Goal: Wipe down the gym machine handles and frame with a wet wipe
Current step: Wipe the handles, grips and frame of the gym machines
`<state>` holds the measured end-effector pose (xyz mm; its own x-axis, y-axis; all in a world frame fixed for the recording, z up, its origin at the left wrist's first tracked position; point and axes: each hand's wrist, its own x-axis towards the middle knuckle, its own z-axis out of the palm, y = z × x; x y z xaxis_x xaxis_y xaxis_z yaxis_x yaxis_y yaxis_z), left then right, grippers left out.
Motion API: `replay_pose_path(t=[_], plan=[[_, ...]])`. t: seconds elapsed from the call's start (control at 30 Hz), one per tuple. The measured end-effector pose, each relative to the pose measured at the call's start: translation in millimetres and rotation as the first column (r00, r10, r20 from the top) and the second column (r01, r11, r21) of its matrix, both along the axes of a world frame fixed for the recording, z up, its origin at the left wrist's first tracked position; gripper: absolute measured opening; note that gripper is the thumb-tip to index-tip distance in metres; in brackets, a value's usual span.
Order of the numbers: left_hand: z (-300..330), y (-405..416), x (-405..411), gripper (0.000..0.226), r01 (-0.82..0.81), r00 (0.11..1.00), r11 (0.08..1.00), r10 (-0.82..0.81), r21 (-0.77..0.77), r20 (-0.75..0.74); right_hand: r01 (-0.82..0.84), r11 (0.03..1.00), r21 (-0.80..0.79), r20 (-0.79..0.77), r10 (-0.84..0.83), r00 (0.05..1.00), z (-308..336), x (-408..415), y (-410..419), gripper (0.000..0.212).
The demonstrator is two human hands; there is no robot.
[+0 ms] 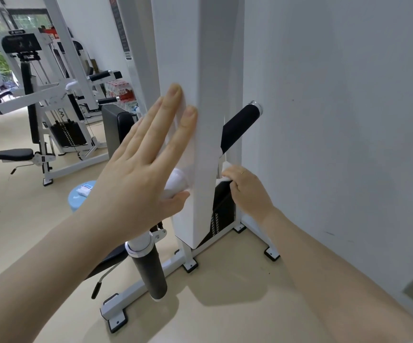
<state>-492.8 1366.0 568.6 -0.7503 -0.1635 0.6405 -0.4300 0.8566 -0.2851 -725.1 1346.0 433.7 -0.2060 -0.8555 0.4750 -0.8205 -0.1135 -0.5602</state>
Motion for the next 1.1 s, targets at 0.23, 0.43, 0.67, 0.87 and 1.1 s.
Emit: replay_pose_path(t=[0.23, 0.43, 0.67, 0.87, 1.1], plan=[[0.9, 0.1, -0.4, 0.093, 0.008, 1.000, 1.000, -0.008, 0.005, 0.006, 0.101, 0.995, 0.008, 0.142, -0.101, 0.985, 1.2, 2.6, -10.9, 0.031], [-0.8, 3.6, -2.6, 0.092, 0.013, 1.000, 1.000, -0.013, 0.011, -0.012, -0.330, 0.944, 0.010, -0.127, 0.328, 0.936, 19.4, 30.9, 22.9, 0.053], [2.1, 2.3, 0.0, 0.092, 0.004, 1.000, 1.000, -0.004, 0.011, 0.012, -0.199, 0.973, 0.113, -0.399, 0.228, 0.888, 5.9, -18.9, 16.2, 0.049], [0.1, -4.0, 0.8, 0.105, 0.014, 1.000, 1.000, -0.014, -0.023, -0.007, -0.326, 0.914, 0.241, -0.425, 0.401, 0.811, 19.4, -8.8, 15.9, 0.051], [1.9, -0.9, 1.1, 0.096, -0.002, 1.000, 1.000, 0.002, -0.010, 0.001, -0.234, 0.914, 0.332, -0.391, 0.359, 0.847, 36.1, -13.0, 1.6, 0.033]])
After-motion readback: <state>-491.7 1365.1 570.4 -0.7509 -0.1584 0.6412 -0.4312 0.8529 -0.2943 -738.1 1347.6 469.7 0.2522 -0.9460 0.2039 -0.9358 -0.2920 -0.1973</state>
